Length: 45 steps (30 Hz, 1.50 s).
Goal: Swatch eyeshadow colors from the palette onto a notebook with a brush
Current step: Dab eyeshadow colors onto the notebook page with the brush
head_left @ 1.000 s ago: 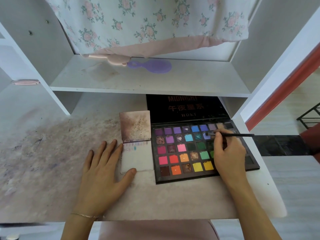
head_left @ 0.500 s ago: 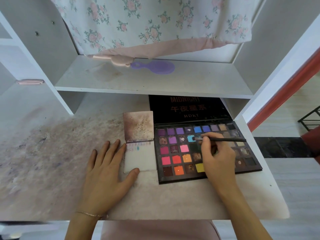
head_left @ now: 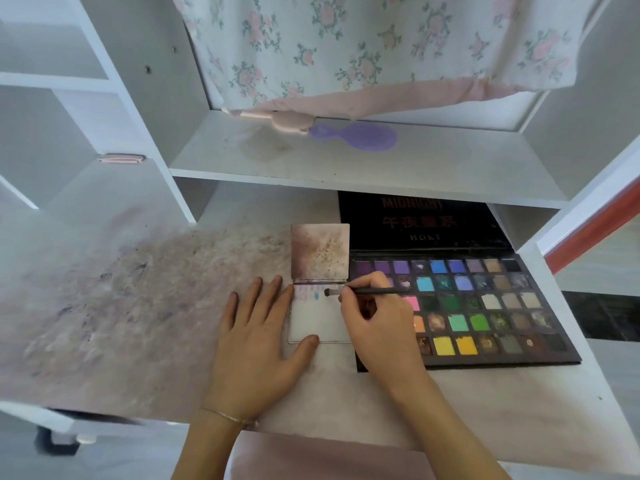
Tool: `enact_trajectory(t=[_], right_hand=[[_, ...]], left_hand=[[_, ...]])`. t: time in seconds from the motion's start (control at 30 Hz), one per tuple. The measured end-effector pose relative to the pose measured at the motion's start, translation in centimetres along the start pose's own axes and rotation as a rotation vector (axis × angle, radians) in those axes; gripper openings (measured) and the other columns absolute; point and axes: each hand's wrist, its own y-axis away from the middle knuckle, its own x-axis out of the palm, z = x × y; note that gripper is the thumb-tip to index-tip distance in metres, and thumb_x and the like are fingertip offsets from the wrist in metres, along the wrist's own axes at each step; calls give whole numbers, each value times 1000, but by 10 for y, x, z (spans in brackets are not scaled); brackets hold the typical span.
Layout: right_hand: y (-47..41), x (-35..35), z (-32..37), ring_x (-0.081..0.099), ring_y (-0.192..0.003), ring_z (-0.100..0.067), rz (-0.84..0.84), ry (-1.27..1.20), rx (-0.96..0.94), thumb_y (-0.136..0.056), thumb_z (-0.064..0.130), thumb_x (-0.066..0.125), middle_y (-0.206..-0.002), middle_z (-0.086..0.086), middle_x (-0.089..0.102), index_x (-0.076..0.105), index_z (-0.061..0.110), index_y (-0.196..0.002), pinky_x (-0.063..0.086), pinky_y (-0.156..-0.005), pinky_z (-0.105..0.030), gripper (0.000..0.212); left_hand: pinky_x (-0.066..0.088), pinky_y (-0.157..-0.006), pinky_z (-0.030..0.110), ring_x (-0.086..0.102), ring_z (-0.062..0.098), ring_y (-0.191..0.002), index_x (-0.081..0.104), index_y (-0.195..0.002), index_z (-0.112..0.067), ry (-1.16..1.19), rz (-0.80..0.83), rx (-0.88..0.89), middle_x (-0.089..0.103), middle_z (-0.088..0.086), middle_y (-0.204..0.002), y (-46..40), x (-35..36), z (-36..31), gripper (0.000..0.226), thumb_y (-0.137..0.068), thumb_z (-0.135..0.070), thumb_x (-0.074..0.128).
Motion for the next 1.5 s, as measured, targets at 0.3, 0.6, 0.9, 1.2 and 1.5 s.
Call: enact_trajectory(t=[0.3,0.6,0.9,1.2,1.5], right_hand=[[-2,3,-1,51,-56,-11,55,50,7,-87,18,57,-60,5,55,49,27,-79,39,-46,-17,15],[-2,5,-3,50,-56,-6,81,77,13,-88,18,55,-59,7,53,43,34,-76,40,-49,-17,23],[-2,5,-5,53,-63,-7,82,78,9,-89,19,55,-65,8,55,44,32,-80,44,-51,-17,19],[-2,5,-5,52,-60,-6,85,69,6,-89,17,54,-63,9,54,43,33,-78,43,-50,-16,22],[-2,7,-6,54,-67,-4,40,69,-6,-89,17,55,-67,13,55,43,35,-78,44,-53,-15,24]], left_hand=[[-21,-109,29,-22,0,-132,6,-144,-32,-25,-2,5,-11,-19,-145,-1,2,2,86,-67,-71,1],[-19,-109,29,-17,2,-134,12,-144,-30,-8,-9,11,2,-13,-152,-1,3,2,85,-69,-70,5],[-17,-110,30,-14,4,-135,15,-144,-30,6,-23,18,6,-12,-152,-2,5,3,84,-70,-70,8],[-16,-111,31,-12,4,-136,16,-144,-30,18,-25,19,8,-11,-152,-2,6,3,83,-71,-70,10],[-18,-110,30,-16,3,-135,11,-144,-31,0,-21,14,4,-12,-153,-2,6,4,84,-70,-71,6]])
